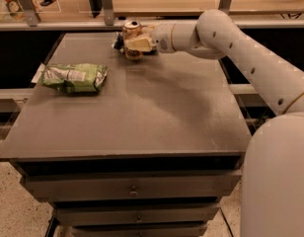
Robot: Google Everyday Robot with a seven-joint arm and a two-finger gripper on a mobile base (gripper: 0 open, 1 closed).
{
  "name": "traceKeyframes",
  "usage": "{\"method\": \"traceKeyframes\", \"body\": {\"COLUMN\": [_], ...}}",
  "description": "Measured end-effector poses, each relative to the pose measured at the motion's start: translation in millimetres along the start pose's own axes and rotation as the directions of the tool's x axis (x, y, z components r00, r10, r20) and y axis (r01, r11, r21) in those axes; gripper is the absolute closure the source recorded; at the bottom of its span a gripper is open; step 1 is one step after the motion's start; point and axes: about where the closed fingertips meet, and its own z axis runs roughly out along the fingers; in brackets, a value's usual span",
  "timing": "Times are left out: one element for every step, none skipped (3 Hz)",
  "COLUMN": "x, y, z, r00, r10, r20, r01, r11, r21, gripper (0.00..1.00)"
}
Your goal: Move orange can near blue chip bag
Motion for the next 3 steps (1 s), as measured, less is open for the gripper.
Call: {"method": "traceKeyframes", "body": {"x": [0.3, 0.7, 2.3], "y": [-8.2, -13.0, -16.0], "z": [1.6, 7.9, 12.3], "r00": [0.999, 0.997, 0.994], "r10": [0.023, 0.032, 0.049], "r20": [-0.028, -0.074, -0.100], "r01": [-0.023, -0.034, -0.052], "r11": [0.9997, 0.9991, 0.9980], "r21": [-0.005, -0.026, -0.035], "gripper": [0.61, 0.37, 0.13]}}
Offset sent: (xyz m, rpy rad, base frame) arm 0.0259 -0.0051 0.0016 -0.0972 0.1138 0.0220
